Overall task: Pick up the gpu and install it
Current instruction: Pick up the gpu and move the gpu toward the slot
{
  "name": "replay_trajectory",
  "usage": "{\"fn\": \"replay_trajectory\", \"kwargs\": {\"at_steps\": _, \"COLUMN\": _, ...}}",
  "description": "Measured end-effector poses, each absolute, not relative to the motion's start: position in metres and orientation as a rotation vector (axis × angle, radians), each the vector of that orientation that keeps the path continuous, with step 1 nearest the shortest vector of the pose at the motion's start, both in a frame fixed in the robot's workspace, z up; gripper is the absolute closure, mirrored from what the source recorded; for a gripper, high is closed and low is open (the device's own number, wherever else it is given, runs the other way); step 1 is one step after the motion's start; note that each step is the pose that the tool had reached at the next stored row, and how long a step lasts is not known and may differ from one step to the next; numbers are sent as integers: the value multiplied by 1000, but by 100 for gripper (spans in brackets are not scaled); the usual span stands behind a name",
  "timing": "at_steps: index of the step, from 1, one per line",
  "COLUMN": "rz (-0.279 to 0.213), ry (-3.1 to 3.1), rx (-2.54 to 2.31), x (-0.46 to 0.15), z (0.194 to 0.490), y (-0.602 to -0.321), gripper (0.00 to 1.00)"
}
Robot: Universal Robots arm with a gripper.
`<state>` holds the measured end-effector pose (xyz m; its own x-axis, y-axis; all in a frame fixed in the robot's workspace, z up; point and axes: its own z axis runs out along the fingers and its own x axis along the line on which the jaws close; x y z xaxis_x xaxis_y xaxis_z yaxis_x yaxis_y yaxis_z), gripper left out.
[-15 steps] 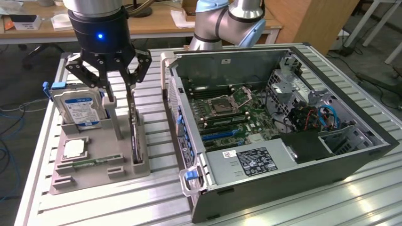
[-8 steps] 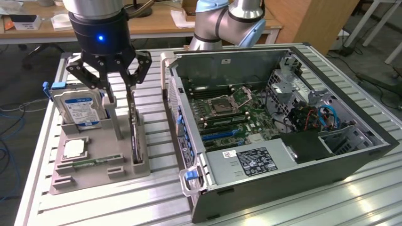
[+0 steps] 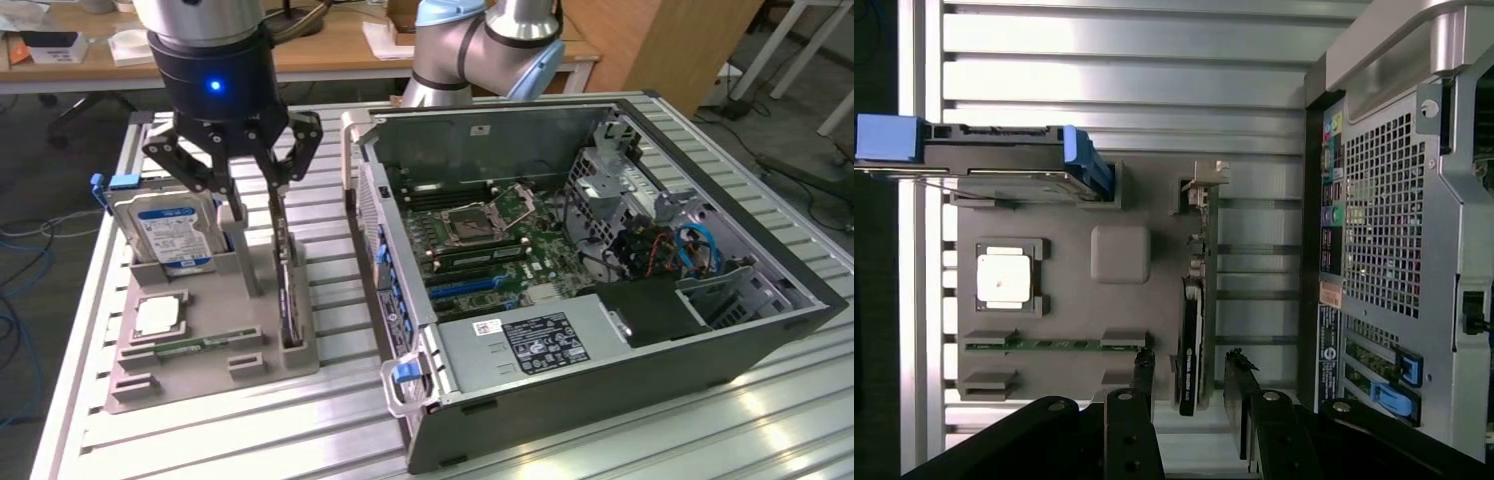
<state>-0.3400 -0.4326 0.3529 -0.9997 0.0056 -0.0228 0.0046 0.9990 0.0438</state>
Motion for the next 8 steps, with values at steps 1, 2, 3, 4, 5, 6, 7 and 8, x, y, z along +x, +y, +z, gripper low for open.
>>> {"fn": "replay_trajectory", "kwargs": {"at_steps": 1, "rz": 68, "ry": 3118, "rx": 8, "x": -340, "z": 352, "y": -433, "gripper": 59}}
{"fn": "replay_trajectory", "kwargs": {"at_steps": 2, "rz": 68, "ry": 3118, "rx": 8, "x": -340, "z": 352, "y": -433, "gripper": 59}}
{"fn": "replay_trajectory", "kwargs": {"at_steps": 3, "rz": 68, "ry": 3118, "rx": 8, "x": -340, "z": 352, "y": -433, "gripper": 59}}
{"fn": "replay_trajectory", "kwargs": {"at_steps": 4, "rz": 68, "ry": 3118, "rx": 8, "x": -340, "z": 351, "y": -433, "gripper": 59}}
{"fn": "replay_trajectory", "kwargs": {"at_steps": 5, "rz": 68, "ry": 3118, "rx": 8, "x": -340, "z": 351, "y": -433, "gripper": 59}}
{"fn": "replay_trajectory", "kwargs": {"at_steps": 6, "rz": 68, "ry": 3118, "rx": 8, "x": -340, "z": 350, "y": -433, "gripper": 59}}
{"fn": "replay_trajectory", "kwargs": {"at_steps": 7, "rz": 68, "ry": 3118, "rx": 8, "x": -340, "z": 350, "y": -433, "gripper": 59}}
{"fn": "replay_trajectory", "kwargs": {"at_steps": 8, "rz": 68, "ry": 3118, "rx": 8, "x": -340, "z": 349, "y": -433, "gripper": 59}}
